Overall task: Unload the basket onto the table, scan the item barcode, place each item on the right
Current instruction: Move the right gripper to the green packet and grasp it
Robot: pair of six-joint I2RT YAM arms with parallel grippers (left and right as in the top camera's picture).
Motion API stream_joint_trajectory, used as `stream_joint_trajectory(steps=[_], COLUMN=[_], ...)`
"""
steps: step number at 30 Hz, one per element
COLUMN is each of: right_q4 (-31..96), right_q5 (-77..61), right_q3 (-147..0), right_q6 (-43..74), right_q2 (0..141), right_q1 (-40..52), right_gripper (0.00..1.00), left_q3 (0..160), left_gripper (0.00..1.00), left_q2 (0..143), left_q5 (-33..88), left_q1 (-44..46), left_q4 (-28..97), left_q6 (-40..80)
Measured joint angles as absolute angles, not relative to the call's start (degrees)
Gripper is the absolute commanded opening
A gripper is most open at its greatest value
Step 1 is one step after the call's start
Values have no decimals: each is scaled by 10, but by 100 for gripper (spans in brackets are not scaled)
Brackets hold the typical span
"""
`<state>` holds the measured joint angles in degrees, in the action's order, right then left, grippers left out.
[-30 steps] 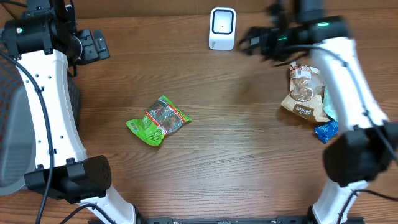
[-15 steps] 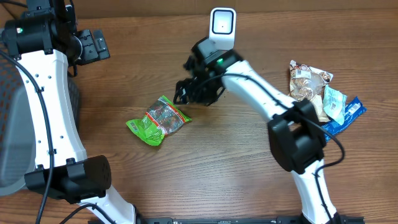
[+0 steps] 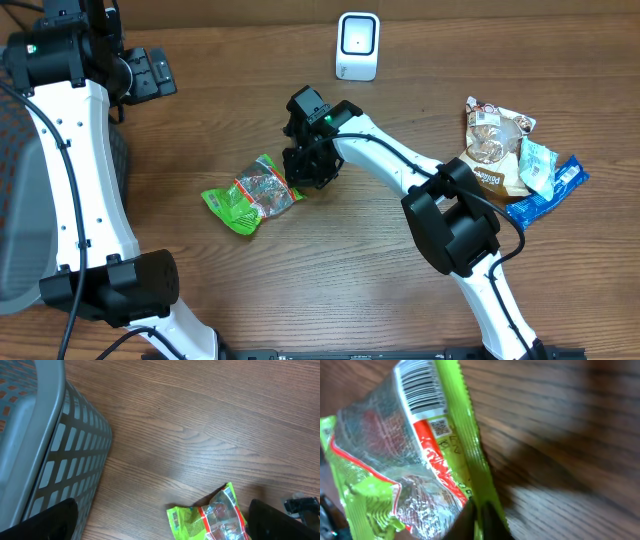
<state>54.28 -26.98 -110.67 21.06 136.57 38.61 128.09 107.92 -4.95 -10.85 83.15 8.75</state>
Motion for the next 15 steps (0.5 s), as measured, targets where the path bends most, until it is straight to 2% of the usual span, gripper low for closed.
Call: stream_joint_trajectory(steps=[6, 11, 12, 13, 14, 15], right_q4=[602, 626, 622, 616, 605, 589], right_q5=[-273, -297, -306, -314, -321, -327], right_q3=[-1107, -1107, -1107, -1107, -1107, -1107], right_q6=[207, 185, 182, 180, 181, 178], right_q2=[1366, 1366, 1366, 1366, 1366, 1366], right_q1=[378, 332, 322, 312, 304, 298], right_gripper=[4, 4, 8, 26, 56, 79], left_q3=[1281, 1281, 1281, 1281, 1281, 1281], left_gripper=[100, 100, 100, 100, 100, 100], left_q2=[1079, 1079, 1079, 1079, 1079, 1079], left_q5=[-49, -49, -49, -50, -50, -50], left_q1=[-109, -109, -109, -109, -109, -109], left_q4=[832, 832, 832, 832, 832, 832], left_q6=[88, 88, 88, 88, 88, 88])
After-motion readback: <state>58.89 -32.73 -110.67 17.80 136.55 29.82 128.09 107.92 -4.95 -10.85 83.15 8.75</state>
